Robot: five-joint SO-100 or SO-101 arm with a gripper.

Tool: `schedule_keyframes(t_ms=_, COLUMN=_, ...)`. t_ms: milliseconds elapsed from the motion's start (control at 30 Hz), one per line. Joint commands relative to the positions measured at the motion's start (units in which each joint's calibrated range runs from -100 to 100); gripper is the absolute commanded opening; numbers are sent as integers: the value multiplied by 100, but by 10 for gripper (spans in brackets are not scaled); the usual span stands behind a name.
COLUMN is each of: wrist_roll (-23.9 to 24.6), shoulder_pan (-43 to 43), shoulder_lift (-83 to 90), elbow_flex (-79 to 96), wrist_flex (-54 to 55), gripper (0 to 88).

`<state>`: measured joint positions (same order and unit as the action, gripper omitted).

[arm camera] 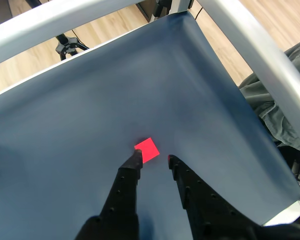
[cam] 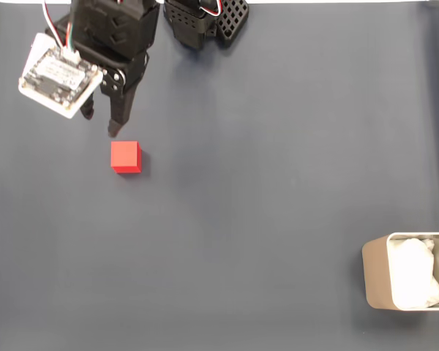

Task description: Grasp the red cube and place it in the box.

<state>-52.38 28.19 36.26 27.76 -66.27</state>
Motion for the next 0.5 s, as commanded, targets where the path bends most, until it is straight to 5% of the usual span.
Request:
schedule_keyframes(t_ms=0, wrist_roll=-59, shoulder_pan=93, shoulder_lift=135, elbow_flex=253, wrist_flex=422, gripper=155)
schedule_keyframes(t_ms=467, wrist_roll=-225, shoulder_pan=249, shoulder_lift=300, elbow_flex=1823, wrist_flex=1840, gripper=276)
